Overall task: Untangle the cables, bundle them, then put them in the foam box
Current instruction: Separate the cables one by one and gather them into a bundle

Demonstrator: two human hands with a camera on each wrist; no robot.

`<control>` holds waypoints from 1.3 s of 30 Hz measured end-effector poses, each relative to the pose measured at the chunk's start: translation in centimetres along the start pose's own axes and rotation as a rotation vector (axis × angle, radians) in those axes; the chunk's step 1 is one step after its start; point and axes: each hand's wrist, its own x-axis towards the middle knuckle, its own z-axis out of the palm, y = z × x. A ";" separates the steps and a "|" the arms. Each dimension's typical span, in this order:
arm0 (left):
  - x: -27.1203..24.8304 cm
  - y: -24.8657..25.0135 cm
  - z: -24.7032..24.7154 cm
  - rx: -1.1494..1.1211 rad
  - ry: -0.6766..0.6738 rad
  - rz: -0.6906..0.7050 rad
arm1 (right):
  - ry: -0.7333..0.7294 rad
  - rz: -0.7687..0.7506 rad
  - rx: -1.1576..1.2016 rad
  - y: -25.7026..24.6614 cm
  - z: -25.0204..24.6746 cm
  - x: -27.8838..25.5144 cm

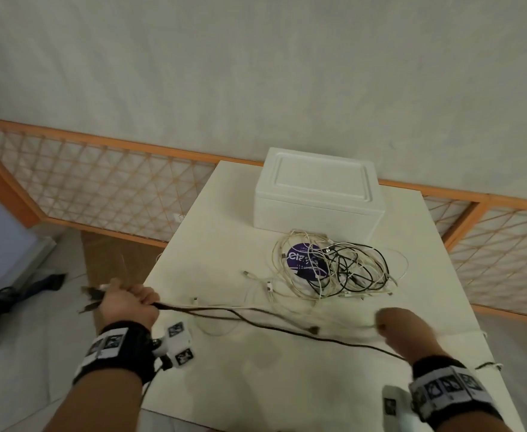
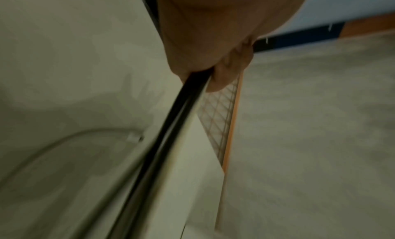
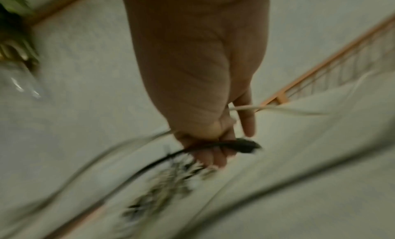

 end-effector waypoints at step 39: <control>0.3 -1.8 2.0 0.096 0.014 -0.127 | 0.002 -0.280 0.009 -9.8 -1.9 2.4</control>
